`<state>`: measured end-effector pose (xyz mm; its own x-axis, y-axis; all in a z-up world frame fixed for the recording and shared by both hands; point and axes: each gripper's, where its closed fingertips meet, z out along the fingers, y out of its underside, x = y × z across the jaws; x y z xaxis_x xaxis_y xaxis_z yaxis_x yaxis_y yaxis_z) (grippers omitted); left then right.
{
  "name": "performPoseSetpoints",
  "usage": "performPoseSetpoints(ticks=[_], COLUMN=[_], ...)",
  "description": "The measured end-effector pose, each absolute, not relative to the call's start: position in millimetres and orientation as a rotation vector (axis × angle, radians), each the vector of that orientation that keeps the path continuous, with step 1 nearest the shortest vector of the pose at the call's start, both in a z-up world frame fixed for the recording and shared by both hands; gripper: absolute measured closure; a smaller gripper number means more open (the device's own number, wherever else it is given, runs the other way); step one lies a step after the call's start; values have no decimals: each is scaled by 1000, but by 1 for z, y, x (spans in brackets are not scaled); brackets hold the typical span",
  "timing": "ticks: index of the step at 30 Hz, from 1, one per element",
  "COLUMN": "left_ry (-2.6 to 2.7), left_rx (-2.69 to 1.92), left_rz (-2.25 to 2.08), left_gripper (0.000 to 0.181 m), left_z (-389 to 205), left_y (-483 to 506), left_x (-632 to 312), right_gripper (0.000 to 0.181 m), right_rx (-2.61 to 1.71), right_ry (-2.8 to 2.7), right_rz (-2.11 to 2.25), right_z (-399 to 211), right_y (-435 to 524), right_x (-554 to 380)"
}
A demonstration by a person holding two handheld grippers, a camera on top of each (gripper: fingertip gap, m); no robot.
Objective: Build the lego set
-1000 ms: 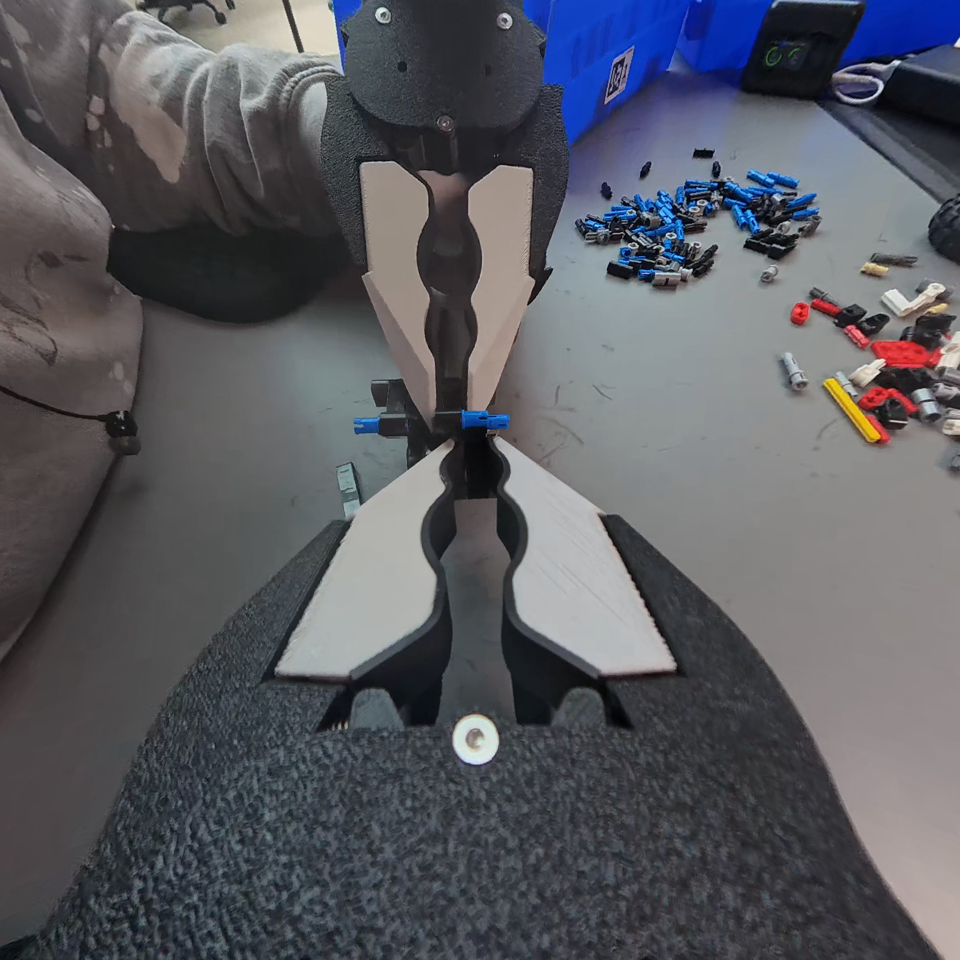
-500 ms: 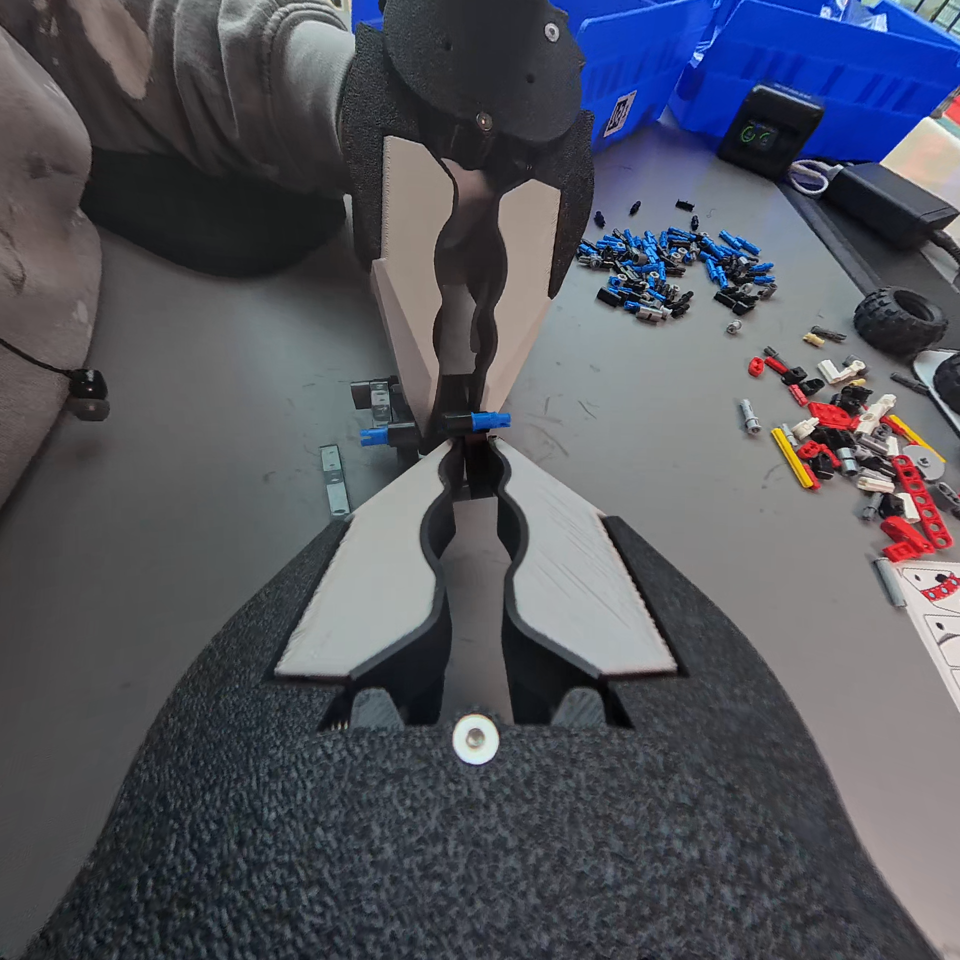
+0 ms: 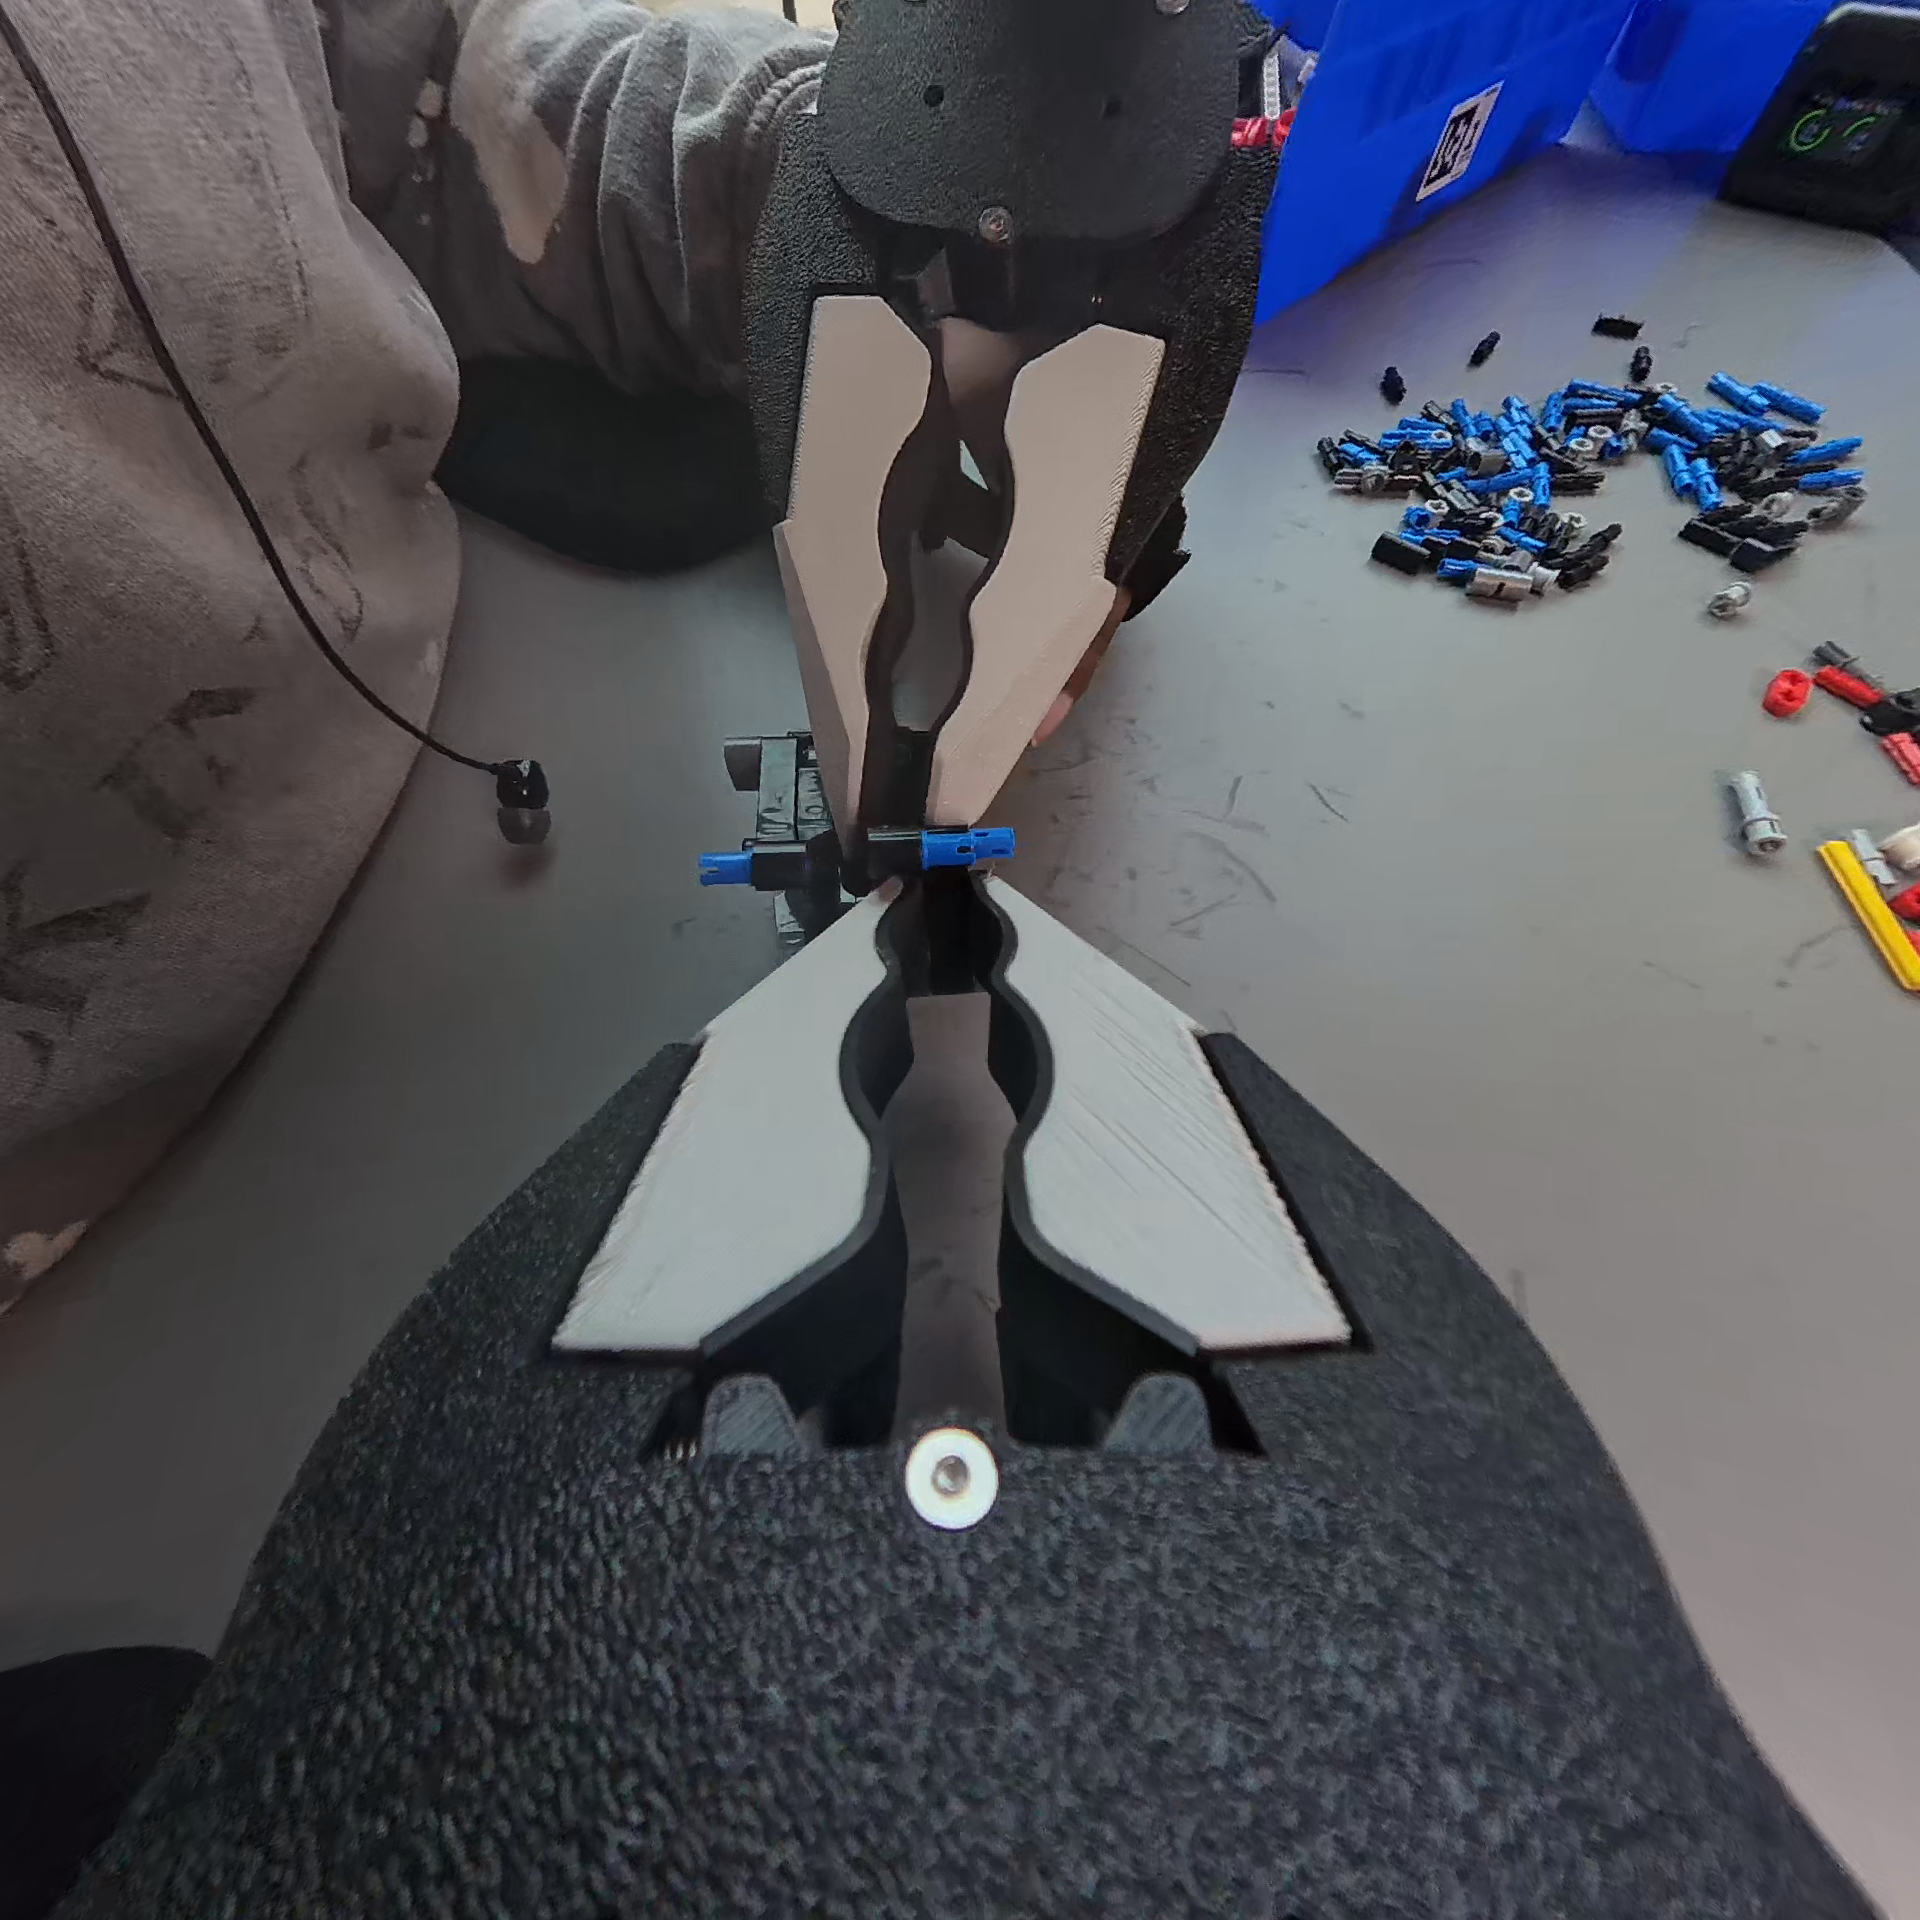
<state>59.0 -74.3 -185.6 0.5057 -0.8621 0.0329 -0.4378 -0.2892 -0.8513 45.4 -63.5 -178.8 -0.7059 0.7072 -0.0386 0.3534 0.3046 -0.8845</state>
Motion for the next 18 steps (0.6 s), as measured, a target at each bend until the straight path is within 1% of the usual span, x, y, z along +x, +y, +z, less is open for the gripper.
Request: performPoseSetpoints(ticks=[4, 10, 13, 18], left_ry=[1060, 851, 776, 668], left_rx=[-1919, -2003, -2039, -2101], left_rz=[-652, -700, -711, -810], left_gripper=[174, 171, 166, 166], left_z=[-185, -182, -180, -182], left_y=[-73, -58, -57, -60], left_x=[57, 46, 43, 49], right_gripper=[175, 174, 174, 173], right_rx=[-999, -981, -948, -981], right_ry=[-2200, -2098, -2072, -2014], right_rz=[1364, 1190, 1128, 1115], right_z=[-179, -174, -171, -173], right_y=[-63, -48, -49, -51], right_x=[43, 33, 32, 36])
